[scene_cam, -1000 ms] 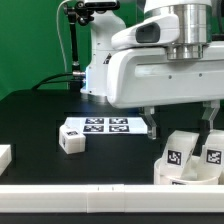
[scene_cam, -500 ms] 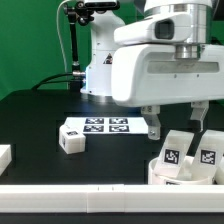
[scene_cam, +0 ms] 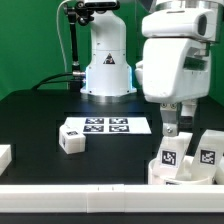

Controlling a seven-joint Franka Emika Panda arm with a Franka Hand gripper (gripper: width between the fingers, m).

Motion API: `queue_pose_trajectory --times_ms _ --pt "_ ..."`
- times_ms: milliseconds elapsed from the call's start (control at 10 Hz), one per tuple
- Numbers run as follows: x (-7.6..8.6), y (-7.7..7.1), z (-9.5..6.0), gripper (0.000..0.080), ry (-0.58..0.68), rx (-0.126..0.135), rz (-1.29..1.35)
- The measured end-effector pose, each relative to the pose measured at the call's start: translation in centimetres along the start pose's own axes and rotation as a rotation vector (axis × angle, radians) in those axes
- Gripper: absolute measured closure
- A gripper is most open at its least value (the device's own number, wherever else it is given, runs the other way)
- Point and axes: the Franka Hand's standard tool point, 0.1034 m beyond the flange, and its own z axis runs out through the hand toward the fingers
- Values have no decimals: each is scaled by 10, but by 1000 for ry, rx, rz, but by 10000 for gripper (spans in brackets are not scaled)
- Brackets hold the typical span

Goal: Assemble stool

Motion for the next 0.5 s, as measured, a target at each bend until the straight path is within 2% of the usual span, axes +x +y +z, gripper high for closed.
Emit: queue_pose_trajectory --times_ms 200,300,500 --pt "-2 -1 5 151 -5 -2 26" --pt "-2 -9 17 151 -28 7 50" --pt "-6 4 20 151 -24 -10 57"
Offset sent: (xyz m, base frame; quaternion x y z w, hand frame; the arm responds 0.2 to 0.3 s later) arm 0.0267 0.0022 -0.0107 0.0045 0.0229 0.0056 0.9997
